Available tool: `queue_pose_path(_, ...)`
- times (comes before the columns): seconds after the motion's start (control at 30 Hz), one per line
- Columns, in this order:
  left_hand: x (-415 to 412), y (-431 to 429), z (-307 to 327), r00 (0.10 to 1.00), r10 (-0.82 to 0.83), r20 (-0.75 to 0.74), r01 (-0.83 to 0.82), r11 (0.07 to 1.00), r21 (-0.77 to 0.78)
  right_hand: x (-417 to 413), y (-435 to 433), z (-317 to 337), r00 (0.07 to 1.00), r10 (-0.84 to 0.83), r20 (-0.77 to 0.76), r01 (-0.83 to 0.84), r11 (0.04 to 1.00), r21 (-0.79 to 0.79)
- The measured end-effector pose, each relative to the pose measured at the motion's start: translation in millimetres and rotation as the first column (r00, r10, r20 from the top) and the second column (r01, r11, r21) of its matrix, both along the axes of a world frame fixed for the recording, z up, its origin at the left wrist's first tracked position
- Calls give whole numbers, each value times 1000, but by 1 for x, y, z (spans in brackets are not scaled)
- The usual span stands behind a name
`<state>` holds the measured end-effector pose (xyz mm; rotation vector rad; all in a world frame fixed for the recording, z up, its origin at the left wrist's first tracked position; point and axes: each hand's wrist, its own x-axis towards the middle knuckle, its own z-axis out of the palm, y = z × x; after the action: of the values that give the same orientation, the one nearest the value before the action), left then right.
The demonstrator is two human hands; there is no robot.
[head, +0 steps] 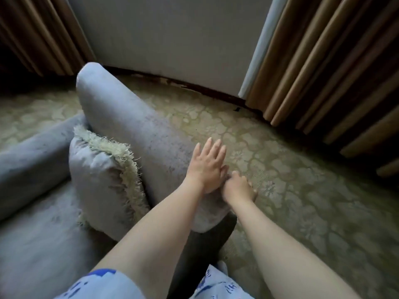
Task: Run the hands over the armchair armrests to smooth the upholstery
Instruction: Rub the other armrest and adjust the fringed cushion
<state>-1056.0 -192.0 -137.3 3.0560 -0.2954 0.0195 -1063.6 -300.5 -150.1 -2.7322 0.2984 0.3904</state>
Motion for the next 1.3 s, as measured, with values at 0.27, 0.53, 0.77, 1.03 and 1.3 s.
queue_pose_path(0.27, 21, -10, -33, 992, -129, -8, 128, 989, -73, 1, 4, -37, 905, -377, 198, 217, 808, 547)
queue_pose_path(0.53, 25, -17, -33, 999, -21, -26, 19, 995, -99, 4, 4, -42, 901, -388, 192, 247, 826, 507)
queue_pose_path(0.77, 17, -24, -30, 997, 4, -72, -7, 999, -45, -3, -3, -35, 952, -268, 149, 189, 895, 405)
queue_pose_path(1.03, -29, -36, -40, 999, -30, 21, 32, 995, -94, -53, -15, -47, 903, -365, 229, 247, 874, 419)
queue_pose_path(1.3, -24, -34, -43, 996, -41, 79, 50, 993, -109, -51, -7, -53, 749, -476, 460, 193, 822, 536)
